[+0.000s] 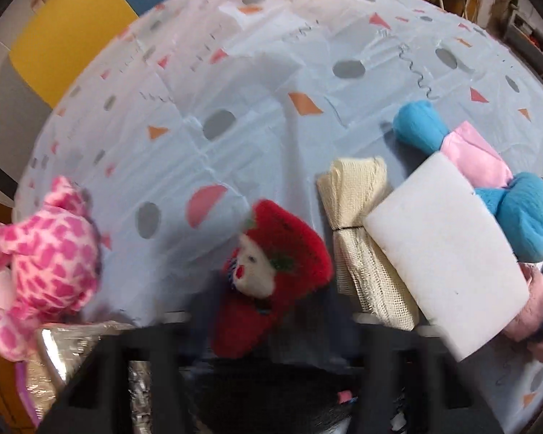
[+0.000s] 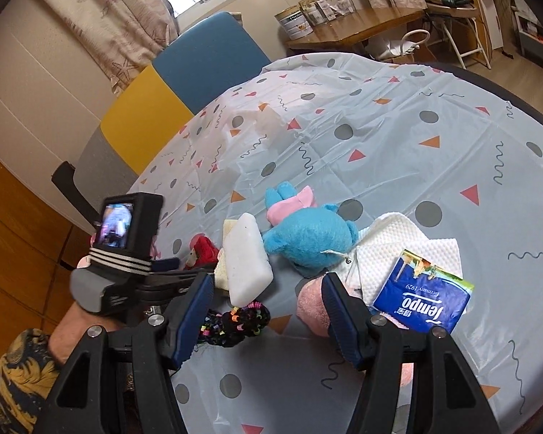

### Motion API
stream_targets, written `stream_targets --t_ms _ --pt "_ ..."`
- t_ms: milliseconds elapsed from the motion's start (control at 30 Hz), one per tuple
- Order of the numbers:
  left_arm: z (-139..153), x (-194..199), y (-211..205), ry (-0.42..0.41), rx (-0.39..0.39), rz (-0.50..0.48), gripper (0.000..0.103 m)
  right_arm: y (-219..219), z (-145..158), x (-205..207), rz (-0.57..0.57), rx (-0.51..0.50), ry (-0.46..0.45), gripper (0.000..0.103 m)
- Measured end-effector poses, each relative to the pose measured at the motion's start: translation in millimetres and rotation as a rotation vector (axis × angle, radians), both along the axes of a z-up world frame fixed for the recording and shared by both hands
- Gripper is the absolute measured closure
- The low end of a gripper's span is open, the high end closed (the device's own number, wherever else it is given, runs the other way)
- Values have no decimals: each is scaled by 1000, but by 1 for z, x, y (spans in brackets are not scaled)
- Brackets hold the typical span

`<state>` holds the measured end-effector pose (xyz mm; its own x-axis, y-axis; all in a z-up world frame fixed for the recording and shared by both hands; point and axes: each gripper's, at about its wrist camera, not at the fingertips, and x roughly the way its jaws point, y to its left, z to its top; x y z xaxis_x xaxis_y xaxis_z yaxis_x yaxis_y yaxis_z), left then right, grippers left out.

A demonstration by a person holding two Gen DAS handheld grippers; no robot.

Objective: Organize soft objects
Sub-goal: 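Move the left tool to the red Santa sock and grasp it, then place the red sock in the tray with the left tool while the right tool grasps the hair bundle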

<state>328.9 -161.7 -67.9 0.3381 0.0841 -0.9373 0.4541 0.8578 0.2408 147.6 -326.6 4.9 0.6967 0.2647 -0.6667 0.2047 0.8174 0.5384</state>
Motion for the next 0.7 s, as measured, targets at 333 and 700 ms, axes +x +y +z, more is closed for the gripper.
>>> stream_targets --t_ms 333,700 --pt "30 -38 21 -30 -173 8 89 4 -1 1 21 -17 3 40" --pt "88 -45 75 -94 -413 121 89 22 -10 8 87 -85 56 40"
